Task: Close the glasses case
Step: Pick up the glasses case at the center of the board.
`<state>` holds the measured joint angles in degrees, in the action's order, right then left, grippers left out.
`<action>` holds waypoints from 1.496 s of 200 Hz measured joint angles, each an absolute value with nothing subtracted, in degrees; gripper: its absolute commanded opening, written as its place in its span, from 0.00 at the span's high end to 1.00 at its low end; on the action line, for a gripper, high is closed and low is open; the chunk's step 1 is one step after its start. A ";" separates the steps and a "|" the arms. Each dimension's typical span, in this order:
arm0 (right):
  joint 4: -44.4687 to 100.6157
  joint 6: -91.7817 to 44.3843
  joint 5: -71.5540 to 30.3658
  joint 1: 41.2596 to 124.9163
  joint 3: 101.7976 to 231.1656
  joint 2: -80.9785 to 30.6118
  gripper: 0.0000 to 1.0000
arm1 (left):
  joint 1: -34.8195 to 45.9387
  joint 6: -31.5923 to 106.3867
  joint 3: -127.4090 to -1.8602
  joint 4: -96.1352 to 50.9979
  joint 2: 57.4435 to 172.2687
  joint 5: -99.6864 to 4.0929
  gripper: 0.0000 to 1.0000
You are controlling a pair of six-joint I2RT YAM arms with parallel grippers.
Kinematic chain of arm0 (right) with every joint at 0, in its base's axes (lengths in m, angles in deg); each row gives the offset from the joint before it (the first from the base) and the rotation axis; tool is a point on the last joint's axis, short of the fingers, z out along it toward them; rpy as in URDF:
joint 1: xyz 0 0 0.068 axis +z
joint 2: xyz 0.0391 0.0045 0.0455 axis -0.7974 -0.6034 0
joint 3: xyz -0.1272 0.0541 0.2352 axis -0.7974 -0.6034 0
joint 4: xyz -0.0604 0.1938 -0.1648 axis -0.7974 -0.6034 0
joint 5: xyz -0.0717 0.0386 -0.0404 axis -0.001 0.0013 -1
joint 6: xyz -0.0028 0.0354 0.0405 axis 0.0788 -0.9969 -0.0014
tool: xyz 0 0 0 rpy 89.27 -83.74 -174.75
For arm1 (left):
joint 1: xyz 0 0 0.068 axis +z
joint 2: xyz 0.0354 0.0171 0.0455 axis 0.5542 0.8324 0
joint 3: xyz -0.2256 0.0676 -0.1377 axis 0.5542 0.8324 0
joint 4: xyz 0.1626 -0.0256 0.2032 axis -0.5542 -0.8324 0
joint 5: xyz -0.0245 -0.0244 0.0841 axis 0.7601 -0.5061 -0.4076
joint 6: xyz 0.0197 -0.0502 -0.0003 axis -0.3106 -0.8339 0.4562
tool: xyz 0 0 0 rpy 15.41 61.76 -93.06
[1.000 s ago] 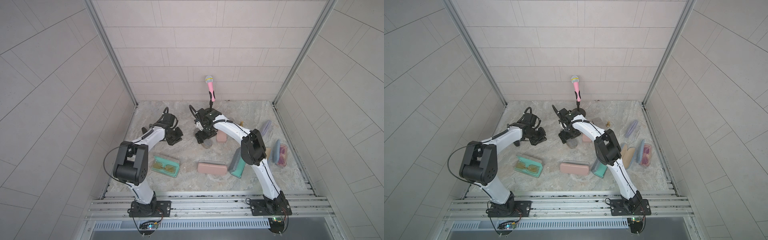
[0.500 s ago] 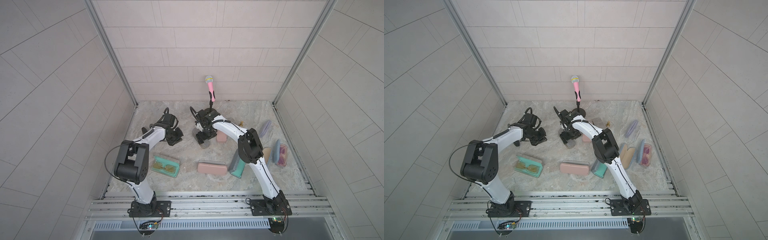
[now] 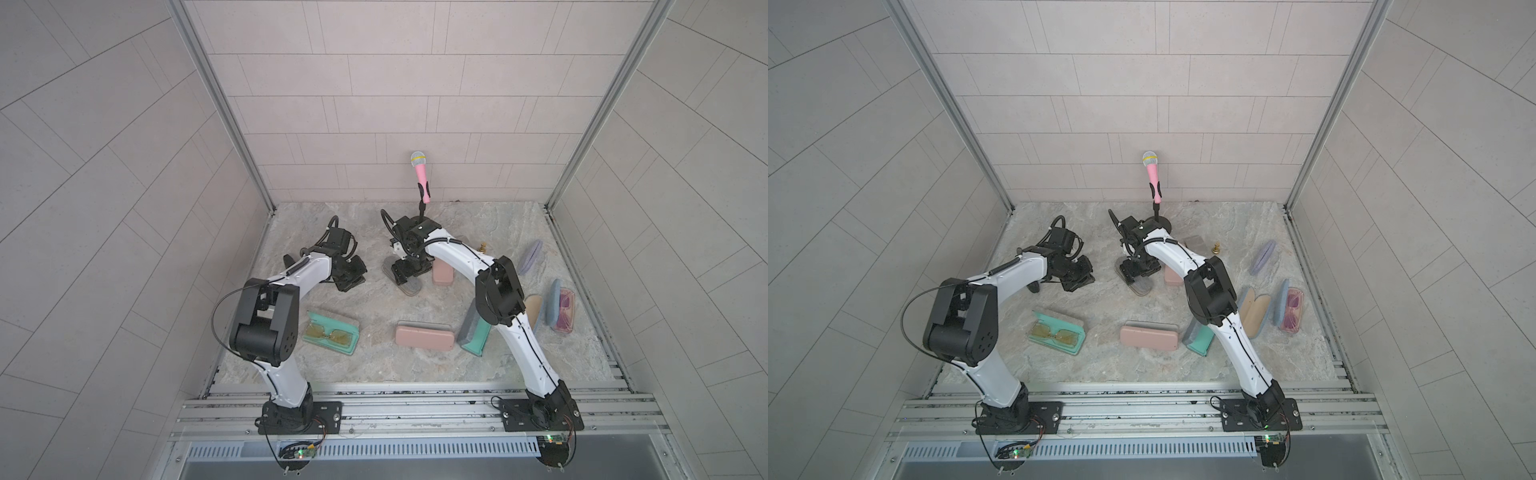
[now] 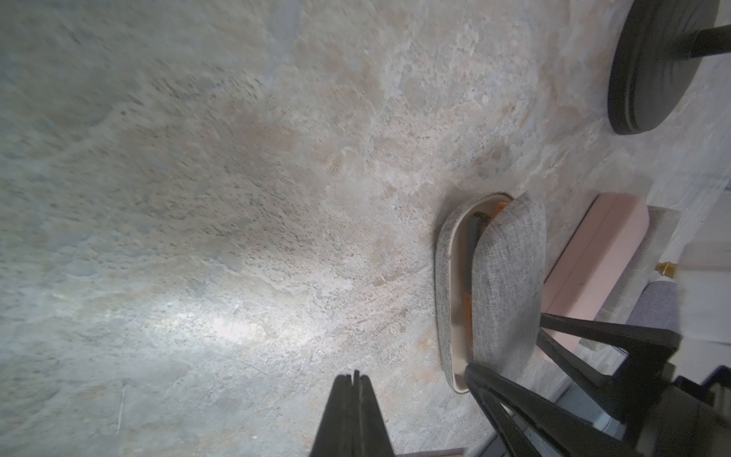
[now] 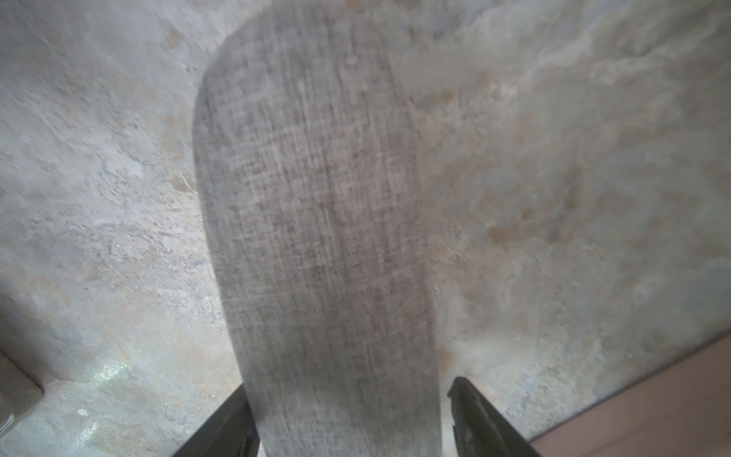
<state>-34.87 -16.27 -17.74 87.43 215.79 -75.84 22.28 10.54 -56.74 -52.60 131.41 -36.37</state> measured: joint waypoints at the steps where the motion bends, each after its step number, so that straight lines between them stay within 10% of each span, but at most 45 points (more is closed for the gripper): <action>1: -34.87 -16.27 -17.72 87.43 215.79 -75.87 0.24 | 22.28 10.54 -56.72 -52.57 131.41 -36.37 1.00; 129: -33.06 -18.43 -15.77 86.77 213.95 -75.62 0.72 | 22.28 10.02 -56.67 -50.41 132.29 -33.37 1.00; 189: -26.70 -22.28 -7.80 83.08 201.04 -66.86 0.78 | 22.28 -1.92 -50.49 -22.91 136.31 -17.42 0.54; 299: -11.29 -33.30 12.07 76.61 190.96 -56.26 0.82 | 21.91 -37.89 -44.87 42.37 149.25 -7.23 0.25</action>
